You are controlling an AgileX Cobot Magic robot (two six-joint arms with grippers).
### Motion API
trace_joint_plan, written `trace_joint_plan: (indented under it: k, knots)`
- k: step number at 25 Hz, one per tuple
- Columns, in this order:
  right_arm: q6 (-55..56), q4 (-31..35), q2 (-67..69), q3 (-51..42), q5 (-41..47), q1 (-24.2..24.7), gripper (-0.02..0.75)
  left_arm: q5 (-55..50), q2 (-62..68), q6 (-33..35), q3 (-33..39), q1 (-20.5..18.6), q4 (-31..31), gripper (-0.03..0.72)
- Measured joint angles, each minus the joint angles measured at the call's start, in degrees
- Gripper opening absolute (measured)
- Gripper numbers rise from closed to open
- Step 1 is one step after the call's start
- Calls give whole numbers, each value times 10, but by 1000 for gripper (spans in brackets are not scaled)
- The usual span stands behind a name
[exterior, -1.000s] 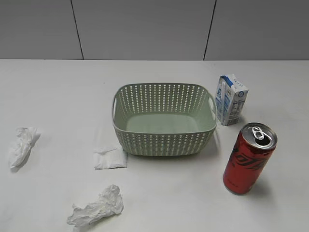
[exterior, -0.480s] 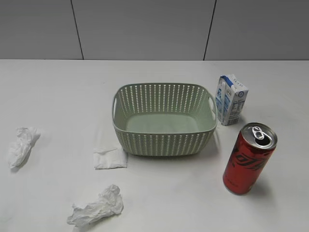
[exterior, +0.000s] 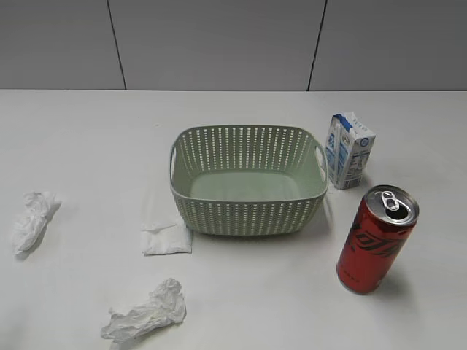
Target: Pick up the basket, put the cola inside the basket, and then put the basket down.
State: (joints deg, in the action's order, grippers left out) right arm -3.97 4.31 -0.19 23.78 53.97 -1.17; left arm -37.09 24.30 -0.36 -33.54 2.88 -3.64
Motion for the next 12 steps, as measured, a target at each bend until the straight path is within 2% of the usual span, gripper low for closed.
trace_joint_plan:
  k: [5, 12]
  knots:
    - [0, 0, 0, 0, 0, 0, 551, 10, 99, 4, -28, 20, -25, 565]
    - [0, 0, 0, 0, 0, 0, 550, 11, 265, 19, -119, 88, -26, 554]
